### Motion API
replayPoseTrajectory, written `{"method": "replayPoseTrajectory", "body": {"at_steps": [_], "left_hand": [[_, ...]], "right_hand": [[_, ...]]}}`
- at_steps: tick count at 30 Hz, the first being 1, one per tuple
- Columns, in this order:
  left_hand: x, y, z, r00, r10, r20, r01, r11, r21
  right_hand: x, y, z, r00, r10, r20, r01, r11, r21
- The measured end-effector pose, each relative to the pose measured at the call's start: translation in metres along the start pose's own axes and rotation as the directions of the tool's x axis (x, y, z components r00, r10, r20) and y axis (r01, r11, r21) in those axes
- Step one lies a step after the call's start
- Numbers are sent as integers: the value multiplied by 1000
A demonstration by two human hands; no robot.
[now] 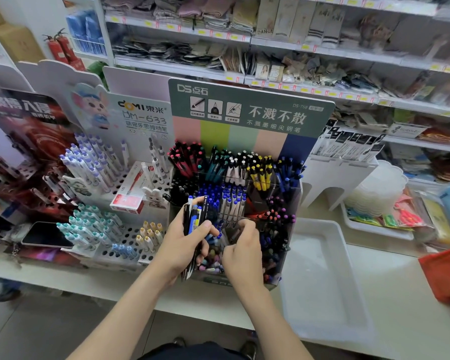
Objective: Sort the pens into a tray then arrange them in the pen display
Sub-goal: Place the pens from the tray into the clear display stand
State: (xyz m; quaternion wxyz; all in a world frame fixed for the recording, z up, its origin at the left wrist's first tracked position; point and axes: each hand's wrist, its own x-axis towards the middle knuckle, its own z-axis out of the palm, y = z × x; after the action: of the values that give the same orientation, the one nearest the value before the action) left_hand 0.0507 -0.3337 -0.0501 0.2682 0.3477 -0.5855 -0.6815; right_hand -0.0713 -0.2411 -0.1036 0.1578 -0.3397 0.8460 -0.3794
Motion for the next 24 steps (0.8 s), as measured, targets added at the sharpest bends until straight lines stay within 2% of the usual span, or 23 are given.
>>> {"method": "replayPoseTrajectory", "body": {"at_steps": [3, 6, 9, 12, 14, 16, 18, 24], "left_hand": [[0, 1, -1, 1000, 2, 19, -1, 1000, -13], [2, 2, -1, 999, 4, 40, -3, 999, -33], [5, 2, -2, 998, 9, 62, -6, 999, -46], [5, 2, 0, 996, 14, 92, -10, 999, -47], [6, 2, 1, 992, -12, 130, 18, 999, -50], [7, 1, 1, 981, -46, 187, 56, 997, -51], [8, 2, 1, 968, -66, 241, 79, 996, -44], [6, 4, 0, 974, -52, 223, 69, 995, -73]], "right_hand": [[-1, 1, 0, 999, 20, 32, -21, 999, 29], [-2, 3, -2, 986, -78, 146, 54, 985, 163], [-2, -4, -6, 989, -131, 71, 108, 959, 263], [3, -20, -18, 998, -58, -35, 67, 916, 394], [10, -27, -25, 999, -6, 32, -11, 864, 504], [13, -35, -31, 987, 19, 160, -116, 776, 620], [15, -39, -35, 976, 8, 218, -151, 745, 649], [14, -49, -44, 990, 102, 98, -141, 664, 734]]}}
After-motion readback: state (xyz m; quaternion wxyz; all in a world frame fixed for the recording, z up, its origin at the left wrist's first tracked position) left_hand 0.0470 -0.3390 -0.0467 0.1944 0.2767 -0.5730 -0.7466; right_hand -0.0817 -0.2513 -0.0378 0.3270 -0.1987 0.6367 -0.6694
